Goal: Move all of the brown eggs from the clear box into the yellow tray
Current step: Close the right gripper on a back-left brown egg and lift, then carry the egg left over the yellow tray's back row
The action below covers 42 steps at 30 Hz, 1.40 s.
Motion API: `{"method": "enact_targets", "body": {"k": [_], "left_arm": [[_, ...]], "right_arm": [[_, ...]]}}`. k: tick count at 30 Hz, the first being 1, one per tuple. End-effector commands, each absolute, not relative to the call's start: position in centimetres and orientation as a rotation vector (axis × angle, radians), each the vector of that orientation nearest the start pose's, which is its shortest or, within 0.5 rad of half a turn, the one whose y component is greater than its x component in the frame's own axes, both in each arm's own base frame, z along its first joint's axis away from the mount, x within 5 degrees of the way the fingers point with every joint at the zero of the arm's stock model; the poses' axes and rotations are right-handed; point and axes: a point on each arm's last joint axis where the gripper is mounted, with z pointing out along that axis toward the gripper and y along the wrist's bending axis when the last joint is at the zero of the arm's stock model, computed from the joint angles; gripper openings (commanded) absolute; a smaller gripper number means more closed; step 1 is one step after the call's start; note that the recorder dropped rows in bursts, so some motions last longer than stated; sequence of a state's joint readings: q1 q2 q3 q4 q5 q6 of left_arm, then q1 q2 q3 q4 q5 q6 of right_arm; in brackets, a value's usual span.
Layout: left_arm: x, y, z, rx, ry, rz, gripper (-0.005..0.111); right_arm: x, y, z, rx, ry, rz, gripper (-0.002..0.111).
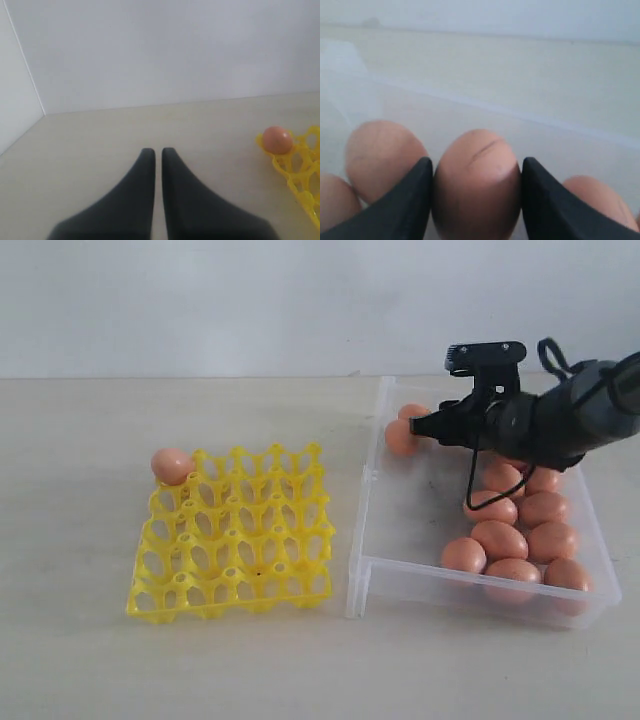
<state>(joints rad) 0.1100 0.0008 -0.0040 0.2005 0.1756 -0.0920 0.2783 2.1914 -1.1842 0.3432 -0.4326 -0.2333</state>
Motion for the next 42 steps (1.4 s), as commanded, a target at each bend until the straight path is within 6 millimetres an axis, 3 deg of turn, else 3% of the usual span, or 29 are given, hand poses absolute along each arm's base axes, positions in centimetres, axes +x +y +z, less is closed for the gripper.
{"method": "enact_targets", "body": {"k": [1, 3, 6, 12, 21, 26, 33, 38, 42], "left_arm": [[5.5, 0.9, 19.8, -0.031, 1.656, 0.185, 0.004], [5.5, 0.9, 19.8, -0.031, 1.656, 0.185, 0.004], [5.5, 0.9, 19.8, -0.031, 1.656, 0.185, 0.004], [5.5, 0.9, 19.8, -0.031, 1.656, 0.185, 0.004], [5.5, 0.9, 19.8, -0.031, 1.656, 0.185, 0.004], [5.5, 0.9, 19.8, -0.031, 1.656, 0.185, 0.004], [5.5, 0.9, 19.8, -0.031, 1.656, 0.185, 0.004], [5.5, 0.9, 19.8, -0.031, 1.656, 0.185, 0.004], [5.5, 0.9, 19.8, -0.029, 1.656, 0.183, 0.004]], "right_arm": [[41.1, 13.5, 11.4, -0.322, 1.685, 0.416, 0.0], [40.7, 13.7, 12.1, -0.282, 1.544, 0.537, 0.0], [40.6, 13.7, 12.7, -0.233, 1.496, 0.628, 0.0], [39.6, 15.5, 13.2, -0.352, 1.468, 0.836, 0.0], [36.8, 21.9, 13.7, -0.779, 1.372, 0.996, 0.0], [36.1, 25.3, 14.6, -0.883, 1.286, 1.049, 0.0], [36.8, 28.1, 12.3, -0.885, 1.33, 1.113, 0.0], [37.9, 28.9, 11.0, -0.849, 1.375, 1.158, 0.0], [38.8, 29.2, 10.0, -0.853, 1.477, 1.087, 0.0]]}}
